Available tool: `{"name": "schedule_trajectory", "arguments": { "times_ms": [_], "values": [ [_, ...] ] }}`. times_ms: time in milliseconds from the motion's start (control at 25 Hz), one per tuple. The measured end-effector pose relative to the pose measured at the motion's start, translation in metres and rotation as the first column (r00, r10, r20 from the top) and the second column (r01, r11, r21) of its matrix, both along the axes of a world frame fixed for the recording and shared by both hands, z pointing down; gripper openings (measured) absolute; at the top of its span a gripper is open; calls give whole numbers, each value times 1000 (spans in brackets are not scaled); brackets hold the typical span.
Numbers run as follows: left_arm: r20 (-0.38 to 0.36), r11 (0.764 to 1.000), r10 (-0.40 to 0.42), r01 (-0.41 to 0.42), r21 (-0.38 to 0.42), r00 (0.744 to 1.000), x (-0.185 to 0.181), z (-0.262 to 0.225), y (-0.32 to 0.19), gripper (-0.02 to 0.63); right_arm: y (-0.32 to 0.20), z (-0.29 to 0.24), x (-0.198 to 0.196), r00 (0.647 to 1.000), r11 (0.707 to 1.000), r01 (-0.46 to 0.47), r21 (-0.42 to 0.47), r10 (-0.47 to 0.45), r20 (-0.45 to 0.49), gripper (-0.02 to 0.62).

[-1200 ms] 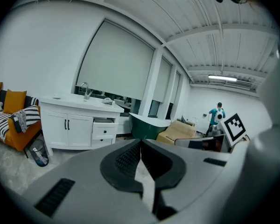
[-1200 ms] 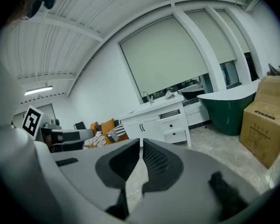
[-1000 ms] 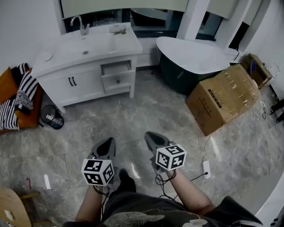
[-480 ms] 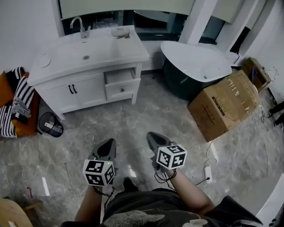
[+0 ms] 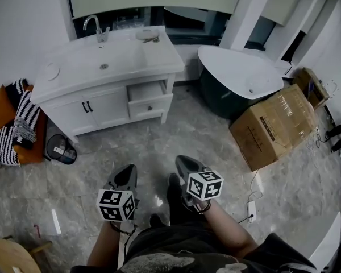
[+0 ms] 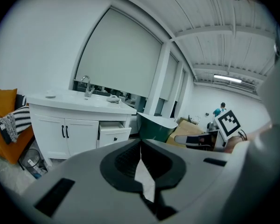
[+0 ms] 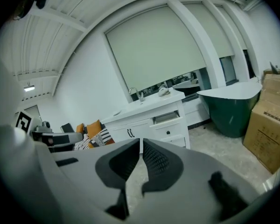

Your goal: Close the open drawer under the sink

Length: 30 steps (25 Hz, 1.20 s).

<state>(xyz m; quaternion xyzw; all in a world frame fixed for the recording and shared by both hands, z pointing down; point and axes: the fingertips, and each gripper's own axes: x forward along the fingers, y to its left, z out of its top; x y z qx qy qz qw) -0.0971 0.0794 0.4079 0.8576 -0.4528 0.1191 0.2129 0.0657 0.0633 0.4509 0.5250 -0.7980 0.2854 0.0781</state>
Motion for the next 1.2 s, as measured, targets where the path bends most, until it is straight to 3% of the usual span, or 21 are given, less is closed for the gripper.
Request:
{"name": "schedule_trajectory", "arguments": {
  "times_ms": [160, 480, 680, 1200],
  "values": [
    [16, 1000, -28, 28, 12, 999, 2, 4, -25, 15, -33, 11, -2, 998, 999, 48, 14, -47, -38, 32],
    [55, 993, -112, 114, -34, 992, 10, 24, -100, 15, -126, 45, 17, 1000, 999, 27, -37, -27, -10, 32],
    [65, 986, -150, 154, -66, 987, 25, 37, -151, 15, -179, 69, 29, 995, 997, 41, -67, -47, -90, 31],
    [104, 950, -255, 269, -160, 961, 47, 83, -255, 15, -292, 139, 41, 976, 984, 120, -132, -141, -164, 32]
  ]
}}
